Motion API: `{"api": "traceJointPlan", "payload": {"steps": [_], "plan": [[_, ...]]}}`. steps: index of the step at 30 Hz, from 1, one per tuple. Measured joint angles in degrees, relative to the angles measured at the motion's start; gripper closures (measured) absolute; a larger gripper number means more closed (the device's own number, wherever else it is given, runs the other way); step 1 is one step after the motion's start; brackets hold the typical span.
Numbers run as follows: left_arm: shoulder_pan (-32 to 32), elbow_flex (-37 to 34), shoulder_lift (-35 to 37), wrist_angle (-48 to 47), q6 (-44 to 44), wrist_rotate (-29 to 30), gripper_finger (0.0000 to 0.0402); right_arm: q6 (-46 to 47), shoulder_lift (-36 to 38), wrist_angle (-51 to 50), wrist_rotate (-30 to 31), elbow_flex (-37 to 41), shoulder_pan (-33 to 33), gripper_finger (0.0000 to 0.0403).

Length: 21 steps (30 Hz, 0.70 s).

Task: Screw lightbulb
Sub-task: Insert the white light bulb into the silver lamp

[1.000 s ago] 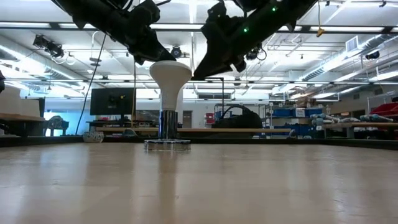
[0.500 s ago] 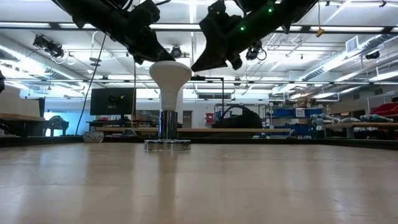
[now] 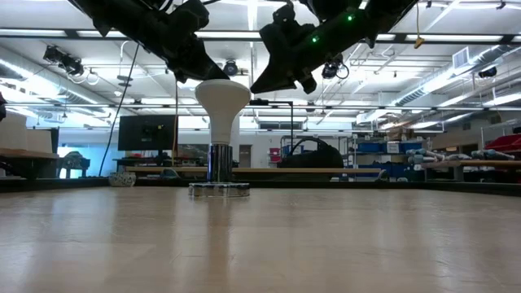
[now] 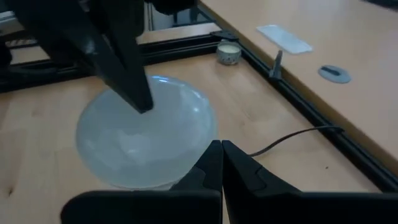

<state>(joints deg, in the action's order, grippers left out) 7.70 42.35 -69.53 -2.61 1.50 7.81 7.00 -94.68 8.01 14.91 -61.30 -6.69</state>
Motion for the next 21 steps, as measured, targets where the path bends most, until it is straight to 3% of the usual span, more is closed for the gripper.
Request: {"api": "traceJointPlan", "payload": {"steps": [4, 21], "plan": [[0.00, 0.00, -0.01, -0.13, 0.00, 0.33, 0.0402, 0.84, -1.69, 0.30, -3.72, -0.04, -0.85, 0.0394], [-0.07, 0.02, 0.10, -1.27, 0.44, 1.57, 0.0402, 0.88, -1.50, -1.63, -3.16, -0.02, 2.79, 0.0394]]}}
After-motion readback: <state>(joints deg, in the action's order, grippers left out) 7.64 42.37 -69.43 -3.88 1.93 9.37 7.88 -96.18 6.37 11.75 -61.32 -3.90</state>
